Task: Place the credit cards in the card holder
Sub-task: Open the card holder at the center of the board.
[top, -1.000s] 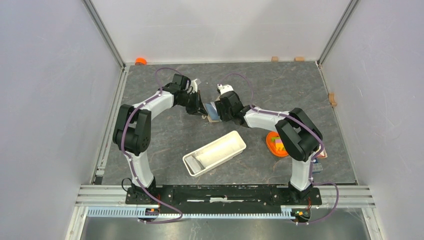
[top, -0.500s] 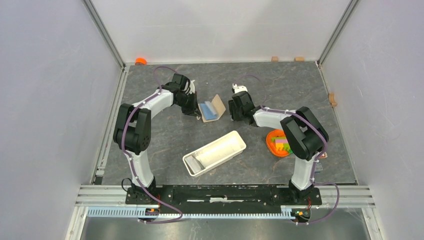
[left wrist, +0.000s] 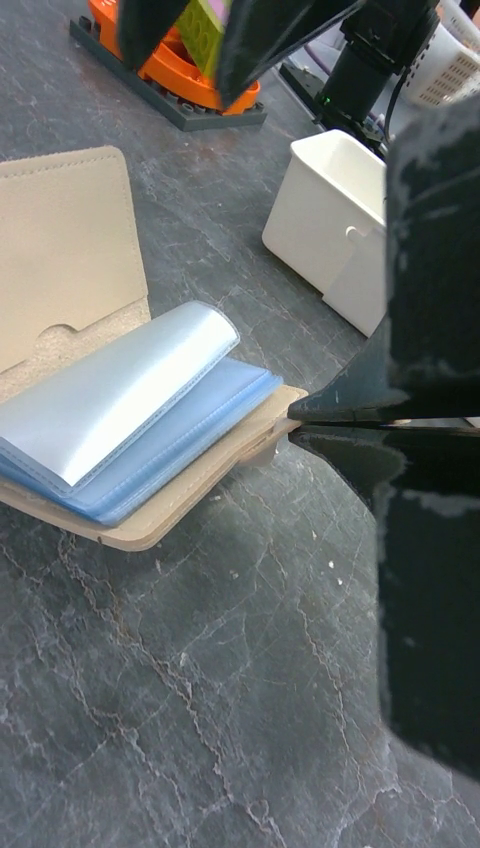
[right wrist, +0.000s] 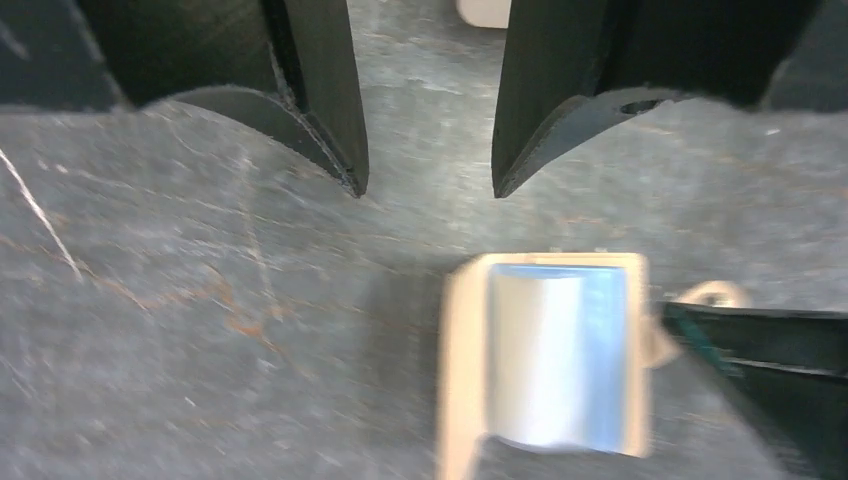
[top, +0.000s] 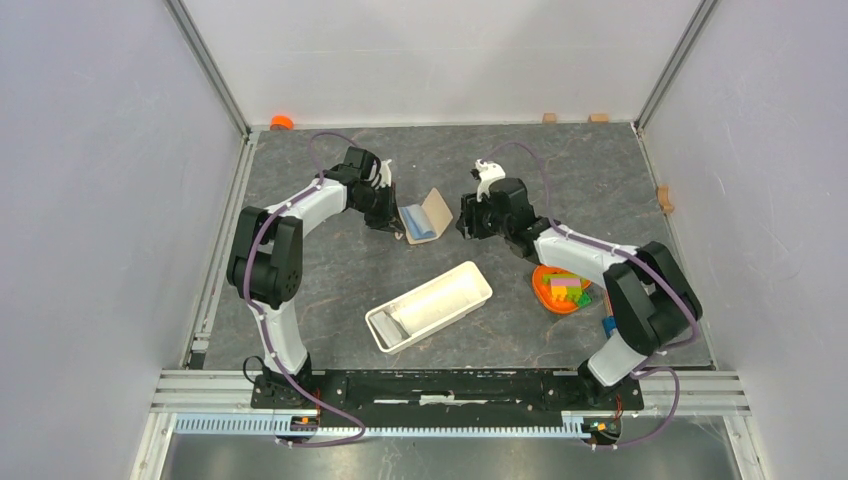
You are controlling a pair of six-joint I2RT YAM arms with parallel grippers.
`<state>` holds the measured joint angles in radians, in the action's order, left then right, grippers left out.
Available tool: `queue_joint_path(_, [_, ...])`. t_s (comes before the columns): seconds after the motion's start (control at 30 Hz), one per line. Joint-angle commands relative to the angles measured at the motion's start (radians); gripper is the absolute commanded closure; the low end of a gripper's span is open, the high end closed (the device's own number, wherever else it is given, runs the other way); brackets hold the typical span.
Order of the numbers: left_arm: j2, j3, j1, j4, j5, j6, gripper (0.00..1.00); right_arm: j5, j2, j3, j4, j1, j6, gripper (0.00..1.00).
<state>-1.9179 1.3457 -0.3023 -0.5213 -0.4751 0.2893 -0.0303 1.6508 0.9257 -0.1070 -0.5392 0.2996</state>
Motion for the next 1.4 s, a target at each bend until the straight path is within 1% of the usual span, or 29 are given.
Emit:
queue_joint_path(0.0, [0.052, 0.015, 0.005, 0.041, -0.049, -0.042, 0.98, -0.153, -0.075, -0.017, -0.146, -0.042, -0.025, 0.47])
queue_joint_path(0.07, [0.054, 0.015, 0.005, 0.041, -0.048, -0.041, 0.98, -0.181, -0.058, 0.006, -0.169, -0.058, -0.025, 0.48])
queue_joint_path(0.2, [0.050, 0.015, 0.004, 0.041, -0.044, -0.033, 0.98, -0.173, 0.035, 0.098, -0.141, -0.079, -0.050, 0.48])
queue_joint_path(0.27, [0.049, 0.015, 0.004, 0.041, -0.045, -0.031, 0.98, -0.170, 0.083, 0.124, -0.159, -0.090, -0.073, 0.44])
queue_joint_path(0.47, [0.048, 0.015, 0.005, 0.041, -0.048, -0.029, 0.98, -0.082, 0.194, 0.204, -0.124, -0.124, -0.130, 0.38])
queue_joint_path(0.83, [0.045, 0.017, 0.005, 0.041, -0.054, -0.026, 0.98, -0.041, 0.274, 0.256, -0.099, -0.152, -0.154, 0.33])
queue_joint_path(1.13, [0.048, 0.018, 0.005, 0.041, -0.059, -0.026, 0.98, 0.000, 0.330, 0.287, -0.079, -0.159, -0.152, 0.33])
queue_joint_path(1.23, [0.048, 0.018, 0.005, 0.041, -0.060, -0.026, 0.98, 0.036, 0.341, 0.294, -0.071, -0.164, -0.155, 0.33])
queue_joint_path(1.37, [0.048, 0.018, 0.005, 0.041, -0.064, -0.025, 0.98, 0.179, 0.352, 0.311, -0.036, -0.185, -0.164, 0.33])
